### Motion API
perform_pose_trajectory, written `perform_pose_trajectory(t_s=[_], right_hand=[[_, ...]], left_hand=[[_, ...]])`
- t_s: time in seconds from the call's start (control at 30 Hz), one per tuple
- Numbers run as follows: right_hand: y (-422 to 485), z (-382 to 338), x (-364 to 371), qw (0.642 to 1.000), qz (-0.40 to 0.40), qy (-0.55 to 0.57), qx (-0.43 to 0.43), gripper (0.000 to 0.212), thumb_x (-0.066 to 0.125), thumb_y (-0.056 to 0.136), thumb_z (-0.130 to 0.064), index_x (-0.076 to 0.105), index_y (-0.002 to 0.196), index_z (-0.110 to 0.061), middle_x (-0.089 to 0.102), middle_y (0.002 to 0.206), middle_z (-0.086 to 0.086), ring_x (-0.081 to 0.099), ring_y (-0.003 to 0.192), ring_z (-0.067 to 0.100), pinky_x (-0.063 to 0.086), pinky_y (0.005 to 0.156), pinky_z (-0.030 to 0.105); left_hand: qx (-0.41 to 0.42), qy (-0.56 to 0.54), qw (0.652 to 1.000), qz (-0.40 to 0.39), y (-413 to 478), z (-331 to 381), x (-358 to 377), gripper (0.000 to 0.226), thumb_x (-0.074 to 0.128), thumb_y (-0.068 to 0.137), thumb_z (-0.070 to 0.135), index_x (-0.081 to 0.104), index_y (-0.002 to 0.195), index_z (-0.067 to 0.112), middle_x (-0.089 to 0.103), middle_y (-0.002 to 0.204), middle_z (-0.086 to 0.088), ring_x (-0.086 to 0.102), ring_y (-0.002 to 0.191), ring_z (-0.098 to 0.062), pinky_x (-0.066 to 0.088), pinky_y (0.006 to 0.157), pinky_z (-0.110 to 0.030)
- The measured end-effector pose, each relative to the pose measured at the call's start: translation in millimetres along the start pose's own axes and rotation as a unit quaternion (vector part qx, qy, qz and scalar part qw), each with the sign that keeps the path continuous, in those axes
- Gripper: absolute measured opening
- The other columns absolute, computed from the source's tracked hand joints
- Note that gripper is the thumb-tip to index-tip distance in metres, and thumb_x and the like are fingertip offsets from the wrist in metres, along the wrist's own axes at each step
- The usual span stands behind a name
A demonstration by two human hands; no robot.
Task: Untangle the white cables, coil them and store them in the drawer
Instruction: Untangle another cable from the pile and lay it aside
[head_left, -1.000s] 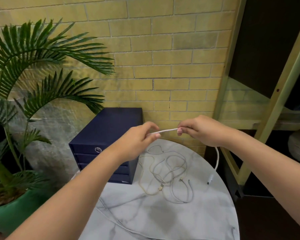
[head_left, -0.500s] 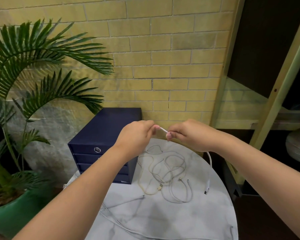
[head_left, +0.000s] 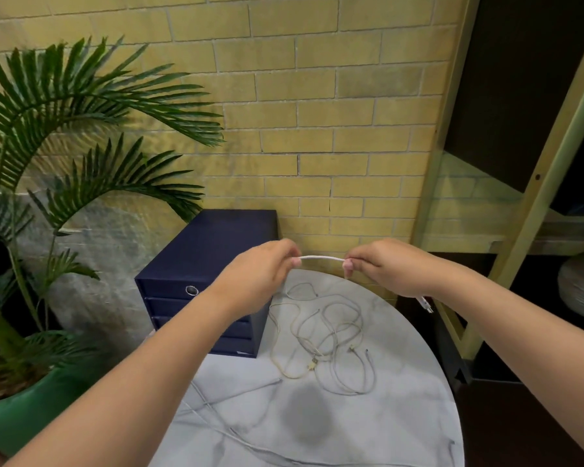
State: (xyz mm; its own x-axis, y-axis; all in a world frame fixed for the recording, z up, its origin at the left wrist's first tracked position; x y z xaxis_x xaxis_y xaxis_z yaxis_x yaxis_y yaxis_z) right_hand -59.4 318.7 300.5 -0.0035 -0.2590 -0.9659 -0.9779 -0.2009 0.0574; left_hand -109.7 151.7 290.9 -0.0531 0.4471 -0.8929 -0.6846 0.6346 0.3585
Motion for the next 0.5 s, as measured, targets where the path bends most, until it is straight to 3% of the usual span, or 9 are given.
perform_pose_trajectory(t_s=[0.13,0.3,0.37,0.5], right_hand=[[-2.1,-13.7,6.6,0.998,-0.053,-0.036,-0.012,0.025,0.035,0.101,-0.038,0.058,0.095,-0.030,0.047,0.063,-0.013,0.042,0.061,0.000,0.029,0.056,0.022],[-13.8,-36.1,27.9,0.990,-0.110,-0.068,-0.061,0.022,0.037,0.101,-0.035,0.058,0.103,-0.030,0.056,0.089,-0.024,0.048,0.077,0.004,0.042,0.073,0.031],[-12.9,-31.2,24.6,0.993,-0.099,-0.045,-0.045,0.022,0.037,0.100,-0.037,0.057,0.101,-0.027,0.059,0.084,-0.016,0.050,0.074,0.009,0.040,0.070,0.032],[-12.1,-17.8,20.0,0.997,-0.068,-0.035,-0.031,0.022,0.035,0.101,-0.035,0.055,0.102,-0.024,0.045,0.062,-0.009,0.042,0.060,0.005,0.035,0.060,0.026]], left_hand=[[0.025,0.066,0.997,0.042,1.1,6.1,-2.2,0.025,0.035,0.103,0.031,0.053,0.094,0.016,0.053,0.080,0.006,0.050,0.069,-0.017,0.040,0.060,-0.036],[0.045,0.117,0.992,0.025,4.5,-7.8,-7.3,0.026,0.035,0.102,0.029,0.055,0.093,0.015,0.059,0.084,0.001,0.049,0.069,-0.018,0.042,0.060,-0.037],[0.036,0.118,0.992,0.039,4.8,-15.4,-9.1,0.024,0.035,0.102,0.029,0.054,0.093,0.017,0.059,0.083,0.003,0.050,0.069,-0.019,0.041,0.059,-0.036],[0.021,0.131,0.990,0.046,1.0,-41.2,-9.2,0.024,0.033,0.102,0.032,0.052,0.092,0.022,0.059,0.081,0.006,0.052,0.069,-0.019,0.037,0.055,-0.033]])
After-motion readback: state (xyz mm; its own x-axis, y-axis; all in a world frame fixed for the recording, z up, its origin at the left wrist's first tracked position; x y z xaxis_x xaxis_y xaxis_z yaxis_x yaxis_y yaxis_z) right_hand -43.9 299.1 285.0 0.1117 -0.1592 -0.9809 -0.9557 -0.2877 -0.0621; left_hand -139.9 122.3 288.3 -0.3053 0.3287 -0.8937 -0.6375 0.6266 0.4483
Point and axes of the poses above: each hand's wrist, its own y-axis towards the middle knuckle, its own x-axis out of the palm, z = x × y, the point moved 7 cm from there along y, towards the middle knuckle
